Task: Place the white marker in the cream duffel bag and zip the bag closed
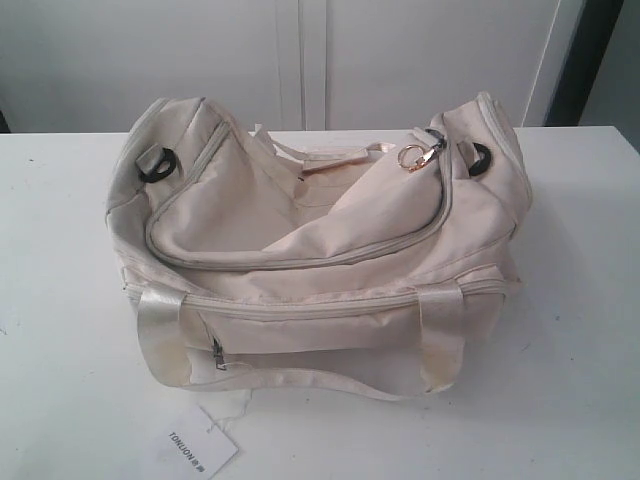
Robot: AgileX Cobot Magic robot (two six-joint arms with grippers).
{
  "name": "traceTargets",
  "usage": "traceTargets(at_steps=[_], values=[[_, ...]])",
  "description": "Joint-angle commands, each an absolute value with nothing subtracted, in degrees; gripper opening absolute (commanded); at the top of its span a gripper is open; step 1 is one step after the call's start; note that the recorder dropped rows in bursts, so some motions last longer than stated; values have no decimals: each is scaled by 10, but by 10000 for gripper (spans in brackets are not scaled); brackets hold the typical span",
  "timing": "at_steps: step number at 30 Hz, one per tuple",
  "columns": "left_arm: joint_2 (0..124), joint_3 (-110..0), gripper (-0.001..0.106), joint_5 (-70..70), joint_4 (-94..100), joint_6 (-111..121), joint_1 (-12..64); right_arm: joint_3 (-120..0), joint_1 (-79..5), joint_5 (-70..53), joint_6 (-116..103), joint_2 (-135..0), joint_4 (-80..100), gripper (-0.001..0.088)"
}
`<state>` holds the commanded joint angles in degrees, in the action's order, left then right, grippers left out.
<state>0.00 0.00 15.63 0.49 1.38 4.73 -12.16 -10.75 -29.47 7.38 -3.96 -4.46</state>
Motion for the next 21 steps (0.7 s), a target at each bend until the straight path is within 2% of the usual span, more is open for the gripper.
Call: traceTargets(at_steps=[4,21], values=[[0,0,0,156,5,14,47,-92,-107,-244,74,-22,-46,0],[0,0,0,156,5,14,47,-22,-107,-223,74,0,-46,0]])
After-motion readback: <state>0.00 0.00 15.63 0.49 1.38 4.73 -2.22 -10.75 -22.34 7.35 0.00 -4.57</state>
